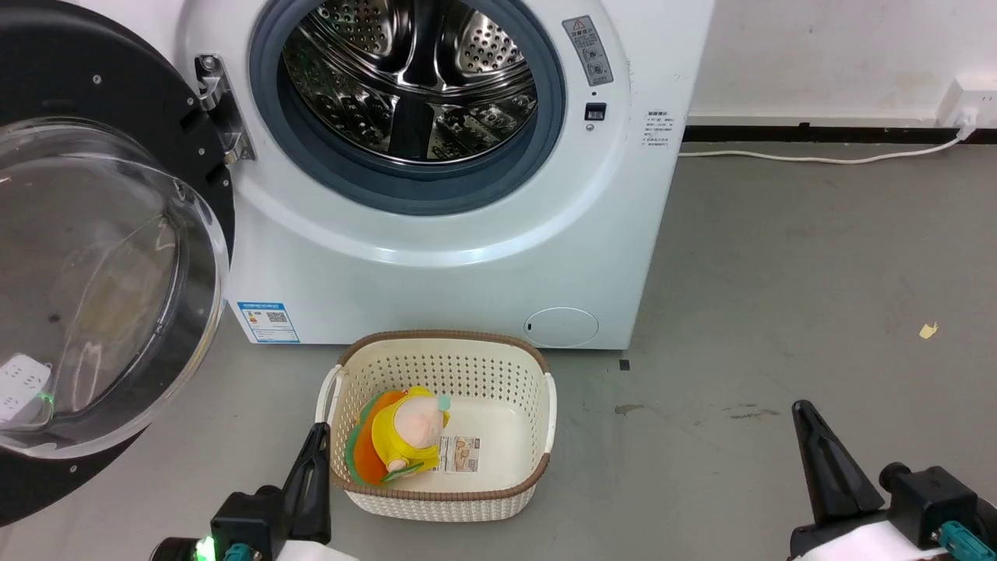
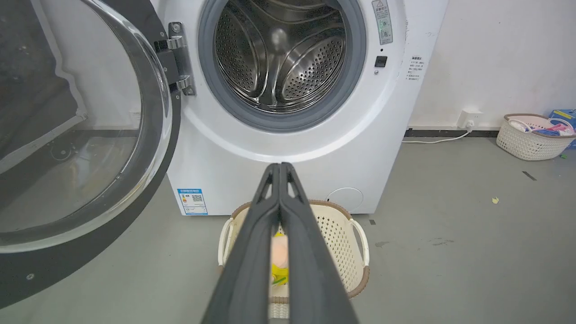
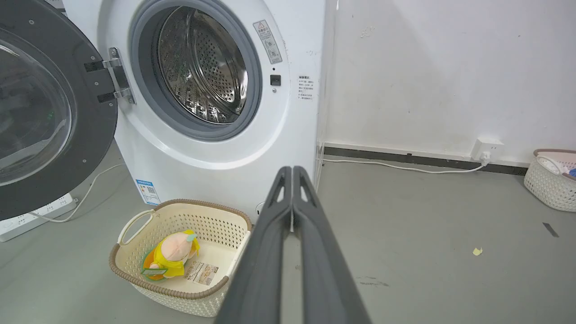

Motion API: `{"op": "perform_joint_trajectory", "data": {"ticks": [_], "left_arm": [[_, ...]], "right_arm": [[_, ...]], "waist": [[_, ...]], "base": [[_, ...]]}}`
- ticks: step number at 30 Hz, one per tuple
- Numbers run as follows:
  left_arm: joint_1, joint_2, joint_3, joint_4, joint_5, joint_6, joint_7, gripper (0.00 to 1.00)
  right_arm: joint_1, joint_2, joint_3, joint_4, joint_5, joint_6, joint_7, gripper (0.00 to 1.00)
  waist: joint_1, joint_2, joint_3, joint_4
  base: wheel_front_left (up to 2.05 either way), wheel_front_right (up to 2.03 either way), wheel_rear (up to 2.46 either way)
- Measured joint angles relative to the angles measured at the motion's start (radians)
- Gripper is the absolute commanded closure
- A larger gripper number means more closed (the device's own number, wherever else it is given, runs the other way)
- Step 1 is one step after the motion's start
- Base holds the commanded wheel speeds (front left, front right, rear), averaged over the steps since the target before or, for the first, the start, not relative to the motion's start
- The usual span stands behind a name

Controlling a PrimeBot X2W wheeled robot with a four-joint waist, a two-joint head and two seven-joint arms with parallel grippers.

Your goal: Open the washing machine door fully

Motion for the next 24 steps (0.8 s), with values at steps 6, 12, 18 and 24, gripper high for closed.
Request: {"op": "perform_joint_trajectory", "data": {"ticks": [6, 12, 18, 24], "left_arm": [[-0.001, -0.006, 0.007, -0.003, 0.006, -0.004, 0.013, 1.00], [-0.003, -0.016, 0.017, -0.006, 0.013, -0.010, 0.024, 1.00], [-0.006, -0.019, 0.027, -0.010, 0.028, -0.014, 0.038, 1.00], [-0.006, -0.022, 0.034, -0.013, 0.038, -0.021, 0.048, 1.00]], "right_arm": [[-0.001, 0.000, 0.003, -0.002, -0.002, 0.000, 0.012, 1.00], [-0.001, 0.000, 0.006, -0.006, -0.007, 0.000, 0.022, 1.00], [-0.001, 0.000, 0.010, -0.009, -0.010, 0.000, 0.037, 1.00], [-0.005, 0.000, 0.012, -0.013, -0.010, 0.000, 0.049, 1.00]], "waist": [[0.0000, 0.0000, 0.000, 0.000], [0.0000, 0.0000, 0.000, 0.001], [0.0000, 0.0000, 0.000, 0.001], [0.0000, 0.0000, 0.000, 0.002]], "base": [[0.00, 0.00, 0.00], [0.00, 0.00, 0.00], [0.00, 0.00, 0.00], [0.00, 0.00, 0.00]]}}
